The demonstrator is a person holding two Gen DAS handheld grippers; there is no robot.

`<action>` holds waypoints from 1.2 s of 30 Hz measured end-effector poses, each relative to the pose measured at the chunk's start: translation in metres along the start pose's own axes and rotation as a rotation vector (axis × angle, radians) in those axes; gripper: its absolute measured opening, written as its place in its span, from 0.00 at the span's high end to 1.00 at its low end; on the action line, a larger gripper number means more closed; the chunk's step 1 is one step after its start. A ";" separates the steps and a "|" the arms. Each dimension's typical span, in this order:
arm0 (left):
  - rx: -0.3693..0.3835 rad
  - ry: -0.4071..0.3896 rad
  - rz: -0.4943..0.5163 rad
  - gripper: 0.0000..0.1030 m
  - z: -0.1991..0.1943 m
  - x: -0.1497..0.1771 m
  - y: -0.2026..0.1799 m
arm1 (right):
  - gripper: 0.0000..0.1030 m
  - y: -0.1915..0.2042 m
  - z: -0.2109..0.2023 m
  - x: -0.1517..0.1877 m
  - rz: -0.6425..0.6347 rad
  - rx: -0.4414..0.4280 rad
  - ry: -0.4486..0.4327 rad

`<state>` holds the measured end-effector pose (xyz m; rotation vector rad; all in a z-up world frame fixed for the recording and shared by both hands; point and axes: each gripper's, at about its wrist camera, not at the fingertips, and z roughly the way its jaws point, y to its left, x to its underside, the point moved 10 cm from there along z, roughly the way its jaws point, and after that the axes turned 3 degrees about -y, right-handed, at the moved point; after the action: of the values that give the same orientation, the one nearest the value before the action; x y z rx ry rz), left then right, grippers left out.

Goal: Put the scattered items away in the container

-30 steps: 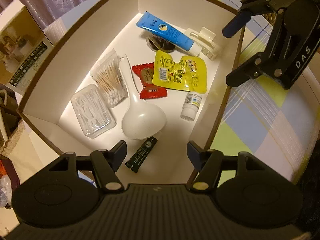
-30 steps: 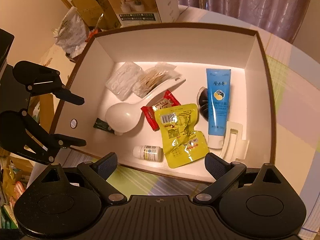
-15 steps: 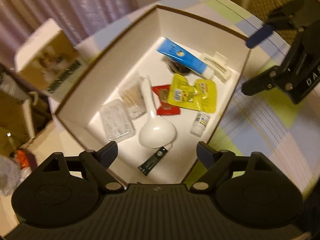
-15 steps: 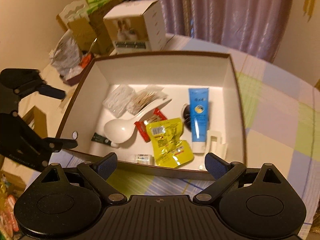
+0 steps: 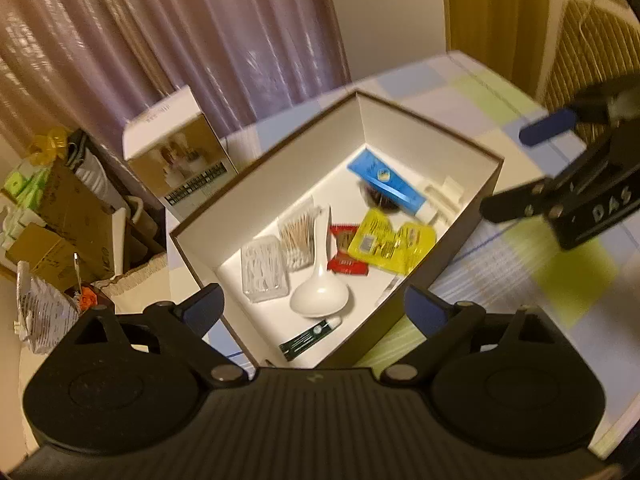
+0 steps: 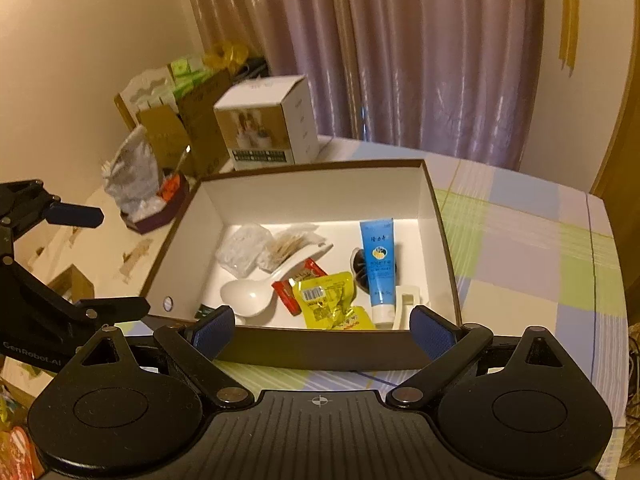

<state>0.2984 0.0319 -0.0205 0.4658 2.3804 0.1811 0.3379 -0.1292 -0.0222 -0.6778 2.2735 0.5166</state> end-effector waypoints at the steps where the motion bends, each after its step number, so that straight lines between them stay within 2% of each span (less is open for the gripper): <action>1: -0.009 -0.013 -0.010 0.07 -0.005 -0.001 -0.002 | 0.04 0.001 -0.004 0.002 -0.001 -0.003 -0.010; 7: -0.074 -0.081 -0.062 0.02 -0.030 0.003 -0.014 | 0.04 0.007 -0.022 0.019 -0.033 0.001 -0.040; 16: -0.084 -0.063 -0.179 0.01 -0.045 0.033 -0.040 | 0.04 0.006 -0.046 0.044 -0.023 0.009 -0.059; 20: -0.107 -0.057 -0.224 0.01 -0.054 0.047 -0.046 | 0.04 0.009 -0.054 0.054 -0.059 0.026 -0.073; 25: -0.138 -0.057 -0.251 0.01 -0.065 0.060 -0.056 | 0.04 0.013 -0.060 0.073 -0.113 0.045 -0.073; 36: -0.153 -0.062 -0.285 0.01 -0.076 0.077 -0.073 | 0.04 0.009 -0.072 0.098 -0.089 0.049 -0.074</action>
<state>0.1740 -0.0069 -0.0295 0.0581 2.3199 0.2127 0.2353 -0.1916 -0.0417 -0.7193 2.1689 0.4350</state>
